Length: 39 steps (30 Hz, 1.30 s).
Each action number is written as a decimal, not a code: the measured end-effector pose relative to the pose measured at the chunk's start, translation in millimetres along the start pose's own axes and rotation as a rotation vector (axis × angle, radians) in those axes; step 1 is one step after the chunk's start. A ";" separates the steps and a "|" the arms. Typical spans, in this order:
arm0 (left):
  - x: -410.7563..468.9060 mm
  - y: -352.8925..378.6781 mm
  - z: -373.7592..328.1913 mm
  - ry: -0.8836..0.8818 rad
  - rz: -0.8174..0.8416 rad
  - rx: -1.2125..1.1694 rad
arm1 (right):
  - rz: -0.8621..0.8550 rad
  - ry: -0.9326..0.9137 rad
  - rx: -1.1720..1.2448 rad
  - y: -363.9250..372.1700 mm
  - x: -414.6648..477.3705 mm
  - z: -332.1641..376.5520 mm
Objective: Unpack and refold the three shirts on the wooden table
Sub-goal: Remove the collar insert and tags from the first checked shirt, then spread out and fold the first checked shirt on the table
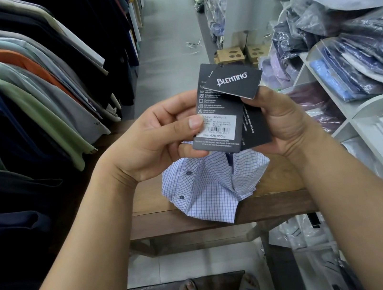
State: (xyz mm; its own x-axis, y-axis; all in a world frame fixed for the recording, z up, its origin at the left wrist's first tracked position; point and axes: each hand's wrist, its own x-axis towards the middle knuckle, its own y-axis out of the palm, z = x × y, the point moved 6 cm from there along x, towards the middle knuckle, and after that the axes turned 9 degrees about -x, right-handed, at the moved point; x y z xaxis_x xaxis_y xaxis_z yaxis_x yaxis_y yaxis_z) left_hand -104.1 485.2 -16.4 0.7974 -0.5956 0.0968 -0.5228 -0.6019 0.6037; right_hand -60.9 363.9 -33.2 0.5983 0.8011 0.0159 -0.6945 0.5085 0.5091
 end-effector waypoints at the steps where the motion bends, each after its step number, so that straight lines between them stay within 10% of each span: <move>1: -0.2 -0.3 0.3 -0.001 -0.002 0.003 | -0.004 0.000 0.005 0.6 -0.3 -0.3; 9: 0.0 -5.1 -3.2 -0.013 -0.080 0.053 | -0.091 -0.025 -0.034 2.3 -2.4 2.8; 21: 3.7 -42.8 -18.3 0.128 -0.746 0.259 | -0.487 0.043 -0.219 -27.4 -15.6 7.4; 39: 7.6 -37.6 16.3 -0.180 -0.679 0.583 | -0.476 0.214 -0.370 -15.5 -2.4 -20.3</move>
State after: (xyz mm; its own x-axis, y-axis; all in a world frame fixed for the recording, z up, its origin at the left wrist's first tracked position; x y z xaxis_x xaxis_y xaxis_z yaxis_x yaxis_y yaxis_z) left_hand -83.3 494.7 -51.3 0.9559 -0.0597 -0.2877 -0.0668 -0.9977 -0.0149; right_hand -59.6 360.6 -58.5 0.8089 0.4862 -0.3305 -0.4869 0.8691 0.0868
